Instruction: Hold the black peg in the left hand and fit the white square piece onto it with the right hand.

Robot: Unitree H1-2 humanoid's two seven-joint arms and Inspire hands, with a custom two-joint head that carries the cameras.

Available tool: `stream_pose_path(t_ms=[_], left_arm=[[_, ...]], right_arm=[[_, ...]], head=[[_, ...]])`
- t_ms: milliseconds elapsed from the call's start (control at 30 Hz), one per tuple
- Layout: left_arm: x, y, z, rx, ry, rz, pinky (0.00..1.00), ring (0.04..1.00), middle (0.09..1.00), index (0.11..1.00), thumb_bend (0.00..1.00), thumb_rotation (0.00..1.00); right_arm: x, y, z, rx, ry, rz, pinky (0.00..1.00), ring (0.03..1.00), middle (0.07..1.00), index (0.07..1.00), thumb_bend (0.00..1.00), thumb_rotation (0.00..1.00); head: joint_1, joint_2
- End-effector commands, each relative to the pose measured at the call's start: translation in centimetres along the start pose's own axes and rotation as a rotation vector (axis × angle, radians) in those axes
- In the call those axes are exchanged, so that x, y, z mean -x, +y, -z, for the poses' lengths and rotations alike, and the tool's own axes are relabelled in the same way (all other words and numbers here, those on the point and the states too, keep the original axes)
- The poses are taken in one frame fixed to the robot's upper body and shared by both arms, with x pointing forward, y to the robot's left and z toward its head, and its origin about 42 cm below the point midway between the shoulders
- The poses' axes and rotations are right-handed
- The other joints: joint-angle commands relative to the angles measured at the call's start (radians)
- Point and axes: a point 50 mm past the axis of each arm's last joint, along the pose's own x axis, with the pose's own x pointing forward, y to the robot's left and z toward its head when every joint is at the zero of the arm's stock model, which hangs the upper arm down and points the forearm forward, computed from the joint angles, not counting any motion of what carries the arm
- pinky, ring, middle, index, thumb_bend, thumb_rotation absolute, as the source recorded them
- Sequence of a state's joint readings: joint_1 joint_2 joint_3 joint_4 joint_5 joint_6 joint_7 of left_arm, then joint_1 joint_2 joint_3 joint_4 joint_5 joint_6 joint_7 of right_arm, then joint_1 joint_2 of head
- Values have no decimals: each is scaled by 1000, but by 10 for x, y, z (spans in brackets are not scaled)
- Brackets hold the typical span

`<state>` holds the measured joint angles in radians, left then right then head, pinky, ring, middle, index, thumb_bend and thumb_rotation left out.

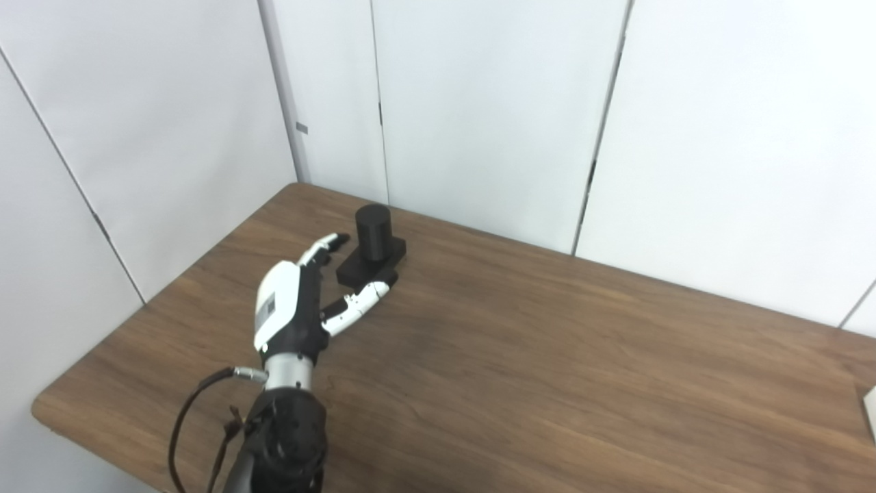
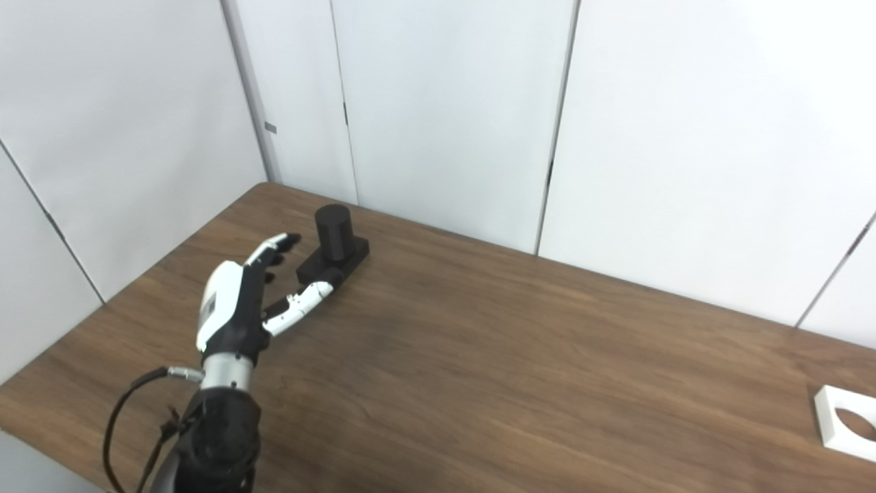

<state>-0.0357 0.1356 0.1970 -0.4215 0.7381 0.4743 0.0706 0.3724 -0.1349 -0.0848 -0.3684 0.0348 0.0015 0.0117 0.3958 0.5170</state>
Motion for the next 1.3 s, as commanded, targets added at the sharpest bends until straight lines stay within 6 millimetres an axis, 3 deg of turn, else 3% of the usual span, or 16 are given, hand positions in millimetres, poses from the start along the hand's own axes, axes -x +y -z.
stream_pose_path(t_ms=[0, 167, 367, 433, 533, 600, 867, 1100, 1267], left_arm=[[-16, 7, -11, -63, -43, -64, 818, 880, 865, 835, 934, 670], [-32, 5, -7, -190, -59, -100, 957, 868, 851, 825, 944, 669], [-46, -1, 4, -236, -30, -58, 849, 886, 880, 858, 991, 671], [-50, -3, 8, -267, -26, -46, 854, 890, 884, 861, 998, 678], [-55, -8, 12, -353, -19, -38, 977, 902, 886, 865, 1000, 707], [-56, -10, 14, -408, -11, -45, 996, 909, 888, 862, 999, 727], [-63, -18, 22, -540, 29, -51, 1000, 954, 935, 882, 969, 764], [-77, -26, 27, -613, 43, -60, 1000, 958, 934, 886, 979, 807], [-87, -29, 29, -612, 59, -57, 1000, 954, 932, 875, 979, 805]], right_arm=[[2, 5, -8, -24, -34, -11, 894, 903, 893, 892, 662, 1000], [3, 5, -7, -22, -36, -8, 915, 901, 892, 890, 672, 1000], [2, 7, -8, -21, -39, -12, 912, 899, 892, 885, 679, 1000], [2, 7, -8, -21, -38, -12, 913, 898, 891, 884, 681, 1000], [2, 7, -9, -18, -38, -14, 925, 899, 889, 888, 696, 1000], [2, 7, -9, -10, -39, -12, 938, 901, 885, 891, 711, 1000], [4, 7, -10, 2, -39, -12, 965, 910, 888, 893, 757, 1000], [5, 9, -13, 8, -42, -4, 969, 894, 866, 878, 725, 1000], [6, 10, -13, -8, -45, -10, 911, 879, 866, 872, 715, 998]], head=[[-2, 3], [-2, 6], [-8, 8], [-10, 8], [-11, 8], [-11, 8], [-17, 15], [-20, 15], [-29, 19]])
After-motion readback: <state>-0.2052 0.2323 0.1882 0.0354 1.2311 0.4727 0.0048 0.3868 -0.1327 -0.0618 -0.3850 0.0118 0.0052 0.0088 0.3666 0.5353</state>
